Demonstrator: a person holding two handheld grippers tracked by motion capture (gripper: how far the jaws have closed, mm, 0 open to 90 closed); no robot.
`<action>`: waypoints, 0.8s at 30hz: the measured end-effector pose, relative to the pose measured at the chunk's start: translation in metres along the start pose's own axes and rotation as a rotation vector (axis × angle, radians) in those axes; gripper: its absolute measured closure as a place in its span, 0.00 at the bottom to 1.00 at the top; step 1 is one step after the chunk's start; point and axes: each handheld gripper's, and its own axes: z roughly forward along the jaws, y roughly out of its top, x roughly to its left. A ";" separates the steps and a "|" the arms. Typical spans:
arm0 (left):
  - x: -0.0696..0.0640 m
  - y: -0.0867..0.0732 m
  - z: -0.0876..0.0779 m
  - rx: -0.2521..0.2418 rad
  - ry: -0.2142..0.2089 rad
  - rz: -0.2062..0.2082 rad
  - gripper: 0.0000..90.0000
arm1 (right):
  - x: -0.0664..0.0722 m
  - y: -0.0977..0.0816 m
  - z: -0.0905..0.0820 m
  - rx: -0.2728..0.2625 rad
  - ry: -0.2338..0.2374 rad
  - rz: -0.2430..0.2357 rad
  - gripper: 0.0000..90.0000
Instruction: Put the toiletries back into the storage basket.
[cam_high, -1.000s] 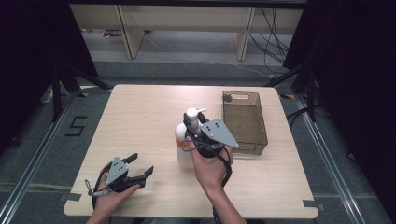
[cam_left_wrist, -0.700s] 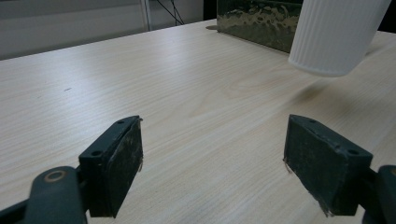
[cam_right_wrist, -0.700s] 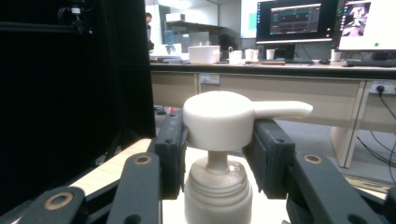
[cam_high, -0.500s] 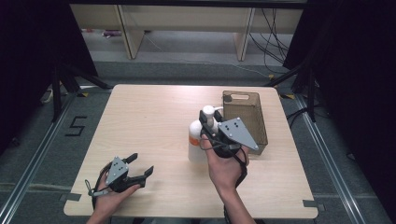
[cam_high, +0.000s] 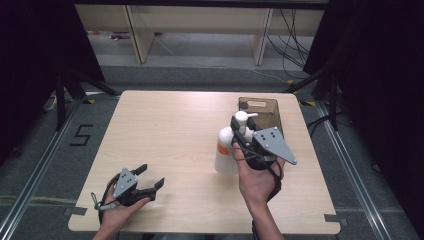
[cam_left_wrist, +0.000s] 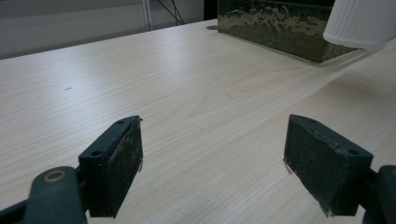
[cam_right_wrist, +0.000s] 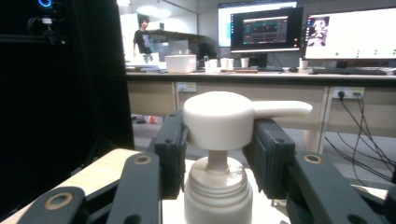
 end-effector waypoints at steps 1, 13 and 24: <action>0.000 0.000 0.000 0.000 0.001 -0.002 0.21 | -0.002 0.000 -0.002 -0.001 -0.016 -0.007 0.67; 0.000 0.000 0.000 0.003 0.003 -0.001 0.21 | -0.023 0.002 -0.013 -0.015 -0.064 -0.001 0.67; 0.000 0.000 0.000 0.003 0.001 0.000 0.21 | -0.041 0.007 -0.021 -0.021 -0.115 -0.007 0.67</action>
